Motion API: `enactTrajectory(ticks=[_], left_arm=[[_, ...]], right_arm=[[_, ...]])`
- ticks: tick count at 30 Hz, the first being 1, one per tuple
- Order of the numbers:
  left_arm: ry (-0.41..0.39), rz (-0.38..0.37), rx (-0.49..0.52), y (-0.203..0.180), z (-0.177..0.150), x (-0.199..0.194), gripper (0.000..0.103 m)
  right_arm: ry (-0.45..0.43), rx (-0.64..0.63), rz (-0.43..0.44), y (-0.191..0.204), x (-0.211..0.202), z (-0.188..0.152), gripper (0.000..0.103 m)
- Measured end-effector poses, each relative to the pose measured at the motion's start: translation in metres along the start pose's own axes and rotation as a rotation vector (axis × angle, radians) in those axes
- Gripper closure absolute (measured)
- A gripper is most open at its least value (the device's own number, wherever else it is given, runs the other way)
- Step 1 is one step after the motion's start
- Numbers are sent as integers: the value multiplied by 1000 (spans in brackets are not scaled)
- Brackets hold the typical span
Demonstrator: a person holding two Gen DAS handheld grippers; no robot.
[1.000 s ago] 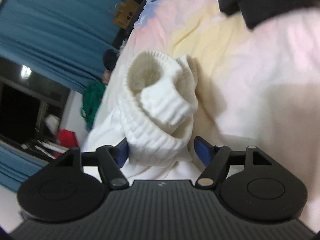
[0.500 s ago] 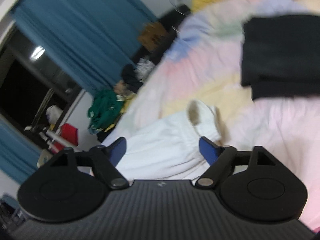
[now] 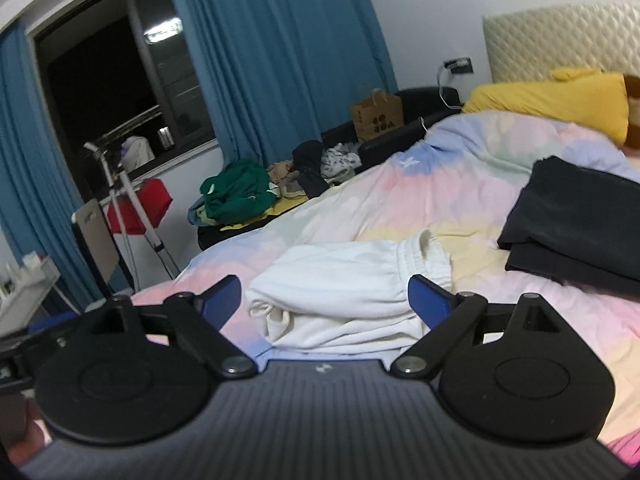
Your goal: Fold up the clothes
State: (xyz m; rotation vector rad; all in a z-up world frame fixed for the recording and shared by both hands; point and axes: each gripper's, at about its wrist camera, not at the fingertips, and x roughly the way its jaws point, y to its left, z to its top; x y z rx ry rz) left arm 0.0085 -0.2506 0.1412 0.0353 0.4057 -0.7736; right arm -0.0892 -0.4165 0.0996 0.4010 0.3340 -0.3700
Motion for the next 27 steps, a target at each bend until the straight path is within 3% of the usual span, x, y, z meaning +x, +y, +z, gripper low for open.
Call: enactTrajectory(ticks=[6,15,27], left_arm=[[-14,68,50,5,-25,-11,0],[-31,137,87,26,-49,-20,0],[-14,147,57,54,-65,-30,0]], right_arm=[[-42,-106,-2,29,-7,-37,11],[-57,-153,-22,51,1,-68,11],[-67,-185,-70,69,4,-95,11]])
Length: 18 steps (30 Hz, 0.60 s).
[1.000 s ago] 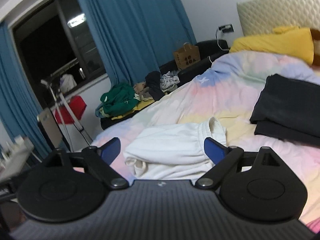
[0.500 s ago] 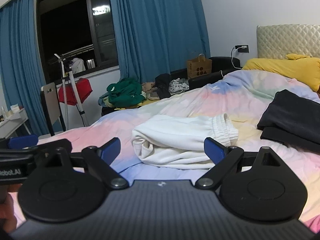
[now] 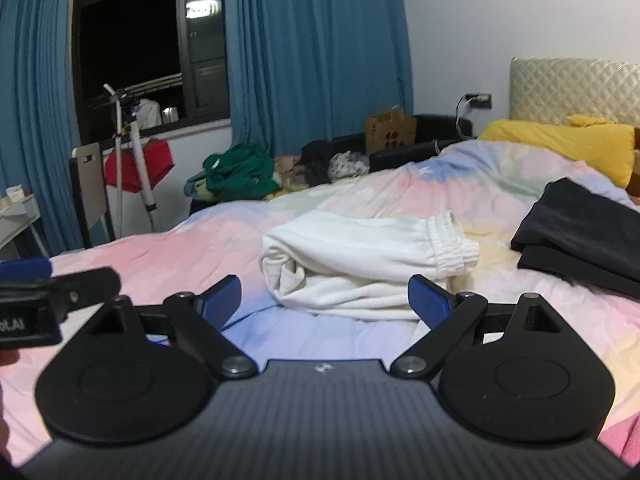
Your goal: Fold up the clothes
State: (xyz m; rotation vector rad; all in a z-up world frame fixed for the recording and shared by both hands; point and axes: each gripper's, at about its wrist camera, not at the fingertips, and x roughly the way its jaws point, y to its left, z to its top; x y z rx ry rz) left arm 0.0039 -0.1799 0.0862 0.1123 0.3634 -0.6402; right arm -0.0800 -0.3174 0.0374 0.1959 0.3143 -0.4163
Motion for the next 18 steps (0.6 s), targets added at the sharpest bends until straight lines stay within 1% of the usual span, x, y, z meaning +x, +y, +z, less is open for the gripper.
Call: enactTrajectory(ticks=[5,8,18], left_arm=[[12,7,1,2,-3,2,0],[23,4,-7,2,-6,5,0],[42,31,-12,2,-9,11,0]], right_arm=[[-4,18,-30,-1,1,-4,11],[-8,1,-45,2,1,-6,11],[8,-25,-70,6,5,-7,11]])
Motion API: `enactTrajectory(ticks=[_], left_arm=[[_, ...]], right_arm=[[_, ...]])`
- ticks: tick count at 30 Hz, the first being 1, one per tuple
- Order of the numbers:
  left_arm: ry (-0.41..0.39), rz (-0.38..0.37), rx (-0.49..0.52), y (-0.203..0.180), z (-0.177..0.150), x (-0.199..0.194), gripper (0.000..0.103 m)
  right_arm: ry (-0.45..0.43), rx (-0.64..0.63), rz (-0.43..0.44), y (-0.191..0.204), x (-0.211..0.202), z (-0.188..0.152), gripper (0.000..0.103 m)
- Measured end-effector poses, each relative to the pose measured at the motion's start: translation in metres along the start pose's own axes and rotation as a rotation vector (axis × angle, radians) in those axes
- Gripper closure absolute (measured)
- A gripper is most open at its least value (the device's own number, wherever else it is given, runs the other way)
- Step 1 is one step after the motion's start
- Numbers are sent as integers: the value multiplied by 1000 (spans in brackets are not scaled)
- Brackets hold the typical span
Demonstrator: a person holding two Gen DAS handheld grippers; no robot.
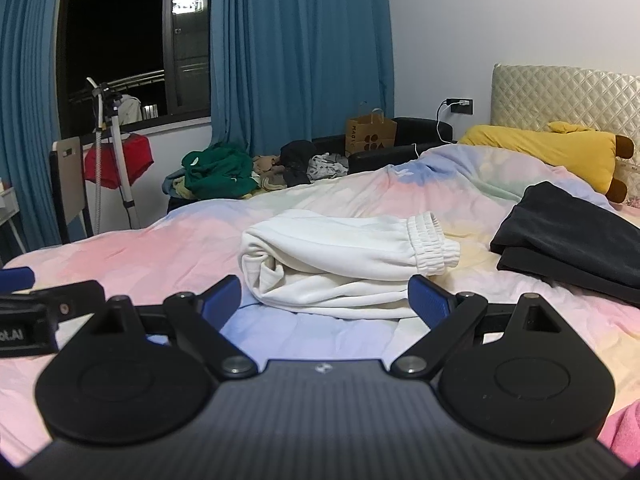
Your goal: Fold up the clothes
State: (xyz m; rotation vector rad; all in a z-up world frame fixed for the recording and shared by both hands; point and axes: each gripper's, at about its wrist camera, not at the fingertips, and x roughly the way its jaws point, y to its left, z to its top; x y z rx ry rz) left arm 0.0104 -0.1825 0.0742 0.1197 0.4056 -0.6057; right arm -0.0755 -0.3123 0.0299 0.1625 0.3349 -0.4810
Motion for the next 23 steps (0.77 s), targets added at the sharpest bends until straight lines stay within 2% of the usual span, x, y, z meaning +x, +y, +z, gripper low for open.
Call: enactTrajectory(ticks=[15,23], left_arm=[[12,3,-12,-2,-1,-1,0],[19,18,18,-4,-4,0,0]], right_arm=[[5,-15,-26,4,-1,-1,11],[8,-20,-32,5,0,-2,11]])
